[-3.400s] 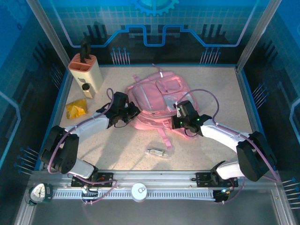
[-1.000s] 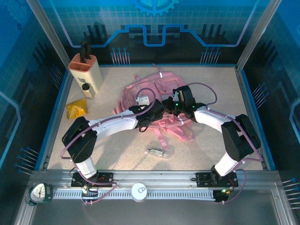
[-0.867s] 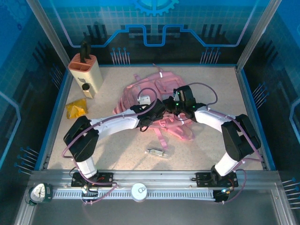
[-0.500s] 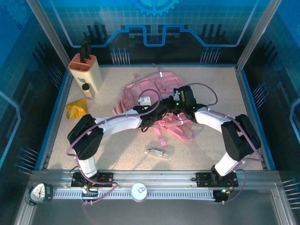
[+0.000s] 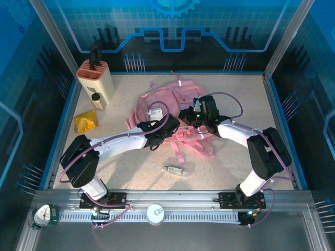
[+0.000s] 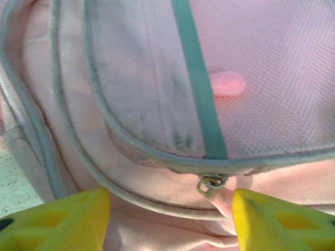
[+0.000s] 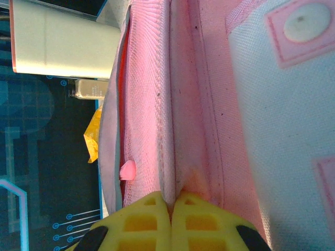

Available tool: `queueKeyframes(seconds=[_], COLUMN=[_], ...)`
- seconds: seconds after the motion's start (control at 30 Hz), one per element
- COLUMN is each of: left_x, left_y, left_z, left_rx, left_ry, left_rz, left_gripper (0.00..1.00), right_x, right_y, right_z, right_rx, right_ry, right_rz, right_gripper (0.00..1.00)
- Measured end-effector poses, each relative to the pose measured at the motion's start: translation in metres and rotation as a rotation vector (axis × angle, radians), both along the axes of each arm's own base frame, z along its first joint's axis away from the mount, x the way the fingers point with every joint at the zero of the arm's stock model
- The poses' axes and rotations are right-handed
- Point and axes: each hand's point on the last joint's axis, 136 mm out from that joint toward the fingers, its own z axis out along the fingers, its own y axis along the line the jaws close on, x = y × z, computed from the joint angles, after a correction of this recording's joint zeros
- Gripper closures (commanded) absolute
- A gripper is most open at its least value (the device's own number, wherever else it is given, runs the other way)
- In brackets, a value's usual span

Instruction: Pack the student bag

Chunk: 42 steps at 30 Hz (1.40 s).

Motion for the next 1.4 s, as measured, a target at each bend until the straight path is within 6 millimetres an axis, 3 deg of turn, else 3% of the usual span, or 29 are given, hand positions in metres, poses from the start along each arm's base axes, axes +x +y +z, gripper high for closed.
queueKeyframes(seconds=[0.13, 0.3, 0.6, 0.77, 1.2, 1.4], left_x=[0.002, 0.006, 0.013, 0.015, 0.005, -0.002], left_y=[-0.016, -0.032, -0.038, -0.035, -0.002, 0.002], left_z=[-0.002, -0.012, -0.014, -0.013, -0.015, -0.009], left_rx=[-0.044, -0.081, -0.110, -0.112, -0.098, -0.108], left_ry=[0.016, 0.040, 0.025, 0.022, 0.042, 0.056], left_rz=[-0.049, -0.079, -0.067, -0.058, 0.033, 0.031], left_gripper=[0.41, 0.56, 0.83, 0.92, 0.92, 0.78], right_x=[0.000, 0.000, 0.000, 0.001, 0.001, 0.002], right_y=[0.000, 0.000, 0.000, -0.001, -0.001, 0.000], right_z=[0.000, 0.000, 0.000, 0.000, 0.002, 0.002], right_rx=[0.000, 0.001, 0.000, -0.001, 0.008, 0.012], right_ry=[0.000, -0.001, -0.001, -0.004, -0.010, -0.010], right_rz=[0.000, 0.000, 0.000, 0.001, 0.009, 0.013], right_gripper=[1.00, 1.00, 1.00, 1.00, 1.00, 1.00])
